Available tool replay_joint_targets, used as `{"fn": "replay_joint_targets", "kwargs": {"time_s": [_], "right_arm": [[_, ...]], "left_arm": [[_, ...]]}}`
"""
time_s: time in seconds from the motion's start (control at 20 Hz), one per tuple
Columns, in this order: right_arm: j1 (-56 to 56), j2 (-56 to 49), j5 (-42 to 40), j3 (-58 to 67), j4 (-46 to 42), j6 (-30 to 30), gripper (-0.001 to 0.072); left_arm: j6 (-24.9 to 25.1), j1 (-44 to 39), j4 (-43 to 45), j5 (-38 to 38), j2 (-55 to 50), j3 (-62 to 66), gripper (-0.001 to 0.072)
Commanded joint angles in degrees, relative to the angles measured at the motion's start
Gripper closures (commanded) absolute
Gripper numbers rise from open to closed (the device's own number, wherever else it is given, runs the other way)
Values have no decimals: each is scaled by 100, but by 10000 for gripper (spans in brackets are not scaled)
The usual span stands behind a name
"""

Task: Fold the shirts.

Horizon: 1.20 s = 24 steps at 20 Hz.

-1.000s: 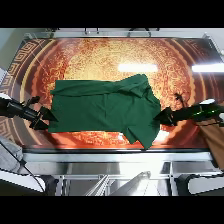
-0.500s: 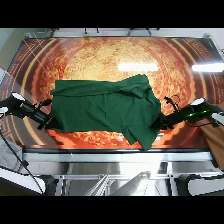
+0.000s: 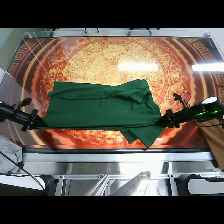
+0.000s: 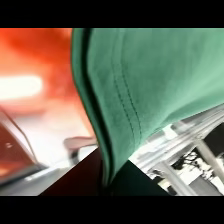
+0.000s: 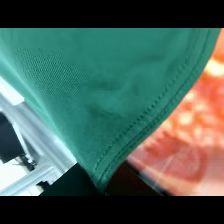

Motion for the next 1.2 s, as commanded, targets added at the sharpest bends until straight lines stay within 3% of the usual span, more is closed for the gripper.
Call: {"fn": "replay_joint_targets", "kwargs": {"time_s": [0.0, 0.1, 0.35, 0.7, 0.95, 1.0, 1.05, 1.1, 1.15], "right_arm": [[44, 282, 323, 46, 796, -170, 690], [81, 374, 114, 433, 1300, -264, 689], [254, -57, -844, 1775, 1878, -262, 689], [782, -1576, -1867, 2599, 1884, -393, 689], [841, -2168, -2391, 2739, 1910, -732, 678], [839, -2159, -2363, 2741, 1902, -809, 580], [802, -2127, -2227, 2793, 1886, -809, 349], [699, -2087, -1910, 2938, 1803, -807, 168], [555, -2046, -1515, 3158, 1606, -802, 111]], "left_arm": [[271, 315, -1064, -280, 308, 114, 681], [291, 299, -1589, -352, 326, 533, 681], [245, -177, -1637, 122, 57, 1864, 681], [-28, -1051, -1572, 164, -1821, 3840, 681], [-321, -1314, -883, -68, -2946, 5003, 696], [-332, -1353, -881, -168, -3088, 5200, 694], [-332, -1360, -894, -179, -3126, 5311, 685], [-328, -1357, -970, -168, -3093, 5368, 584], [-328, -1338, -1093, -101, -3001, 5359, 325]]}}
